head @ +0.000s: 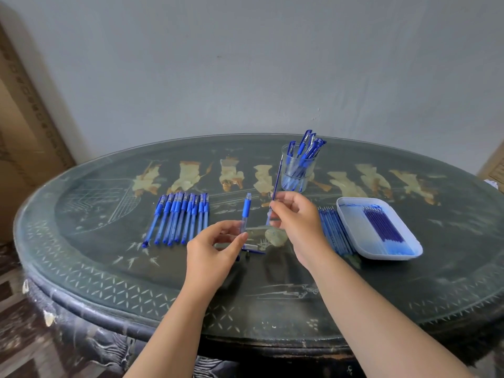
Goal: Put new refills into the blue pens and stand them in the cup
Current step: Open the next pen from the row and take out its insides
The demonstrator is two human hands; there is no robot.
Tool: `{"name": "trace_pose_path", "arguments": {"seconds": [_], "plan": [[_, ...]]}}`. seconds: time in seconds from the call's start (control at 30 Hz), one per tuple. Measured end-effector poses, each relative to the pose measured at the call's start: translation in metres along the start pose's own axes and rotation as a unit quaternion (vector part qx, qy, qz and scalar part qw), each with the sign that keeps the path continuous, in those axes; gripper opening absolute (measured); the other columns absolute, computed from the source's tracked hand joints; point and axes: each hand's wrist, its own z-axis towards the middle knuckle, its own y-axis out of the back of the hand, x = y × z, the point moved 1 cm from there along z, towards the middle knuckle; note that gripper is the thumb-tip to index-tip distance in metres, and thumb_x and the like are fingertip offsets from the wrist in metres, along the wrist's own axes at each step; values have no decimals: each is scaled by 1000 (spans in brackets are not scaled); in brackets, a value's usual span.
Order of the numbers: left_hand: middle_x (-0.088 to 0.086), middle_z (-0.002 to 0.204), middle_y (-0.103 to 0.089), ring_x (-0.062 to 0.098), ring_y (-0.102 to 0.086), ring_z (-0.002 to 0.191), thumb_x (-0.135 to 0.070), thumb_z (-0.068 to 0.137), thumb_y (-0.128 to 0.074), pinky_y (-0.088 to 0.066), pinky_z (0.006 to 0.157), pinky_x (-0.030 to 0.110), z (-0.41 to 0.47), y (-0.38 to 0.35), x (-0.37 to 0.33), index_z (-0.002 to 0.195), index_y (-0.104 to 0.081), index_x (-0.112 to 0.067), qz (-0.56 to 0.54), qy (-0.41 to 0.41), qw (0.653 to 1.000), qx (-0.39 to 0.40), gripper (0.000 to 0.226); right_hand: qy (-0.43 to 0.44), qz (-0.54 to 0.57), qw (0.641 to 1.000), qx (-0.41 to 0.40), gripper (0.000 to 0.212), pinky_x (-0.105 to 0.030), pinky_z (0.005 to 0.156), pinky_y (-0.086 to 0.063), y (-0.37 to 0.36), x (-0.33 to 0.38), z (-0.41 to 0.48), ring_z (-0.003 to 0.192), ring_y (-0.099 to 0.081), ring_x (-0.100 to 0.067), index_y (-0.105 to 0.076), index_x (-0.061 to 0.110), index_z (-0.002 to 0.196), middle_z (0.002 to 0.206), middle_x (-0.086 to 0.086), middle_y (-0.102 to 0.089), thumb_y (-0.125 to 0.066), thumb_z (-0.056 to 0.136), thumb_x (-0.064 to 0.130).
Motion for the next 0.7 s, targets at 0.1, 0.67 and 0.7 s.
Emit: {"name": "trace_pose_path", "arguments": {"seconds": [0.1, 0.67, 0.7], "plan": [[-16, 81, -70, 1, -66, 76, -18, 81, -78, -48, 67, 8, 0, 0, 0, 94, -75, -27, 9, -5, 1000, 0, 17, 10, 66, 997, 23, 12, -35, 79, -58, -7, 13, -1, 75, -66, -14, -64, 17, 94, 81, -1, -70, -61, 92, 6], [-13, 89, -73, 3, -67, 81, -19, 82, -77, -50, 70, 9, 1, 1, 2, 99, -75, -26, 12, 0, 1000, 9, 18, 32, 128, 990, 42, 11, -40, 69, -62, -19, 43, 5, 84, -70, -23, -56, 16, 99, 93, -8, -64, -56, 97, 6], [-12, 89, -73, 3, -67, 81, -19, 82, -77, -50, 70, 10, 1, 1, 2, 99, -75, -25, 11, 0, 1000, 9, 18, 33, 123, 991, 44, 10, -40, 70, -61, -20, 43, 6, 84, -70, -22, -57, 17, 99, 94, -9, -64, -56, 97, 6]]}}
